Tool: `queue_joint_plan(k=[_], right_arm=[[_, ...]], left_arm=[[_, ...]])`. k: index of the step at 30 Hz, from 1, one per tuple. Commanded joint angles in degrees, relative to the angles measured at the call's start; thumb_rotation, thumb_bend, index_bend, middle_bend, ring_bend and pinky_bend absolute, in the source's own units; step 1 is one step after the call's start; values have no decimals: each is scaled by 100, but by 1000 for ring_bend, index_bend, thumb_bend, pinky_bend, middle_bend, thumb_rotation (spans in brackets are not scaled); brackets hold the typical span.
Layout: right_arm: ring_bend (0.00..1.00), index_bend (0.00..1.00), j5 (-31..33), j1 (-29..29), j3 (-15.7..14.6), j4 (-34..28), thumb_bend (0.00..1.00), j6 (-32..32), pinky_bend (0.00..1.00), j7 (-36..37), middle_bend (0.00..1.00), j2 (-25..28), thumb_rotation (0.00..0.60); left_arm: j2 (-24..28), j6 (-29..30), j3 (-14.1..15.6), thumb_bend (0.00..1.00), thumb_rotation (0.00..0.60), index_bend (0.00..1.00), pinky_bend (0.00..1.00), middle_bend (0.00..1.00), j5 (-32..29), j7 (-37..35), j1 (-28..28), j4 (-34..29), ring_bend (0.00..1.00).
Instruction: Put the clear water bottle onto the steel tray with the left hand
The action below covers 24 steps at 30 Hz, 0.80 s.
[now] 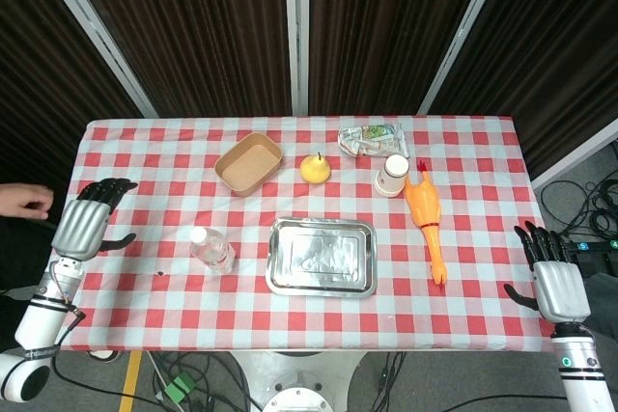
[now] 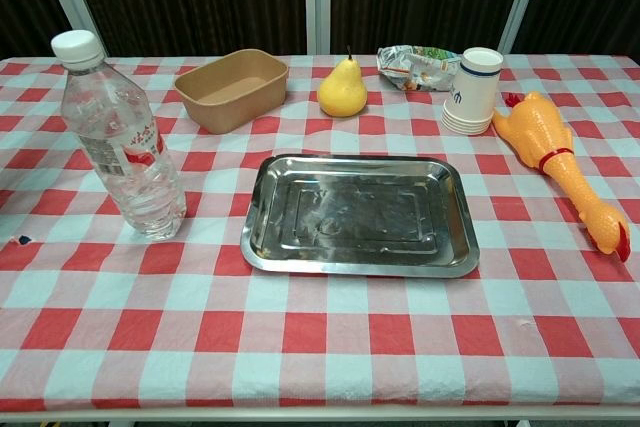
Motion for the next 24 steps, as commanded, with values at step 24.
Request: queue_joint_plan(k=[24], right_arm=[[0, 0, 41, 32, -2, 86, 111, -106, 0, 40, 0, -40, 600]], left_arm=[[327, -696, 256, 0, 600, 205, 199, 268, 144, -4564, 340, -735, 173]])
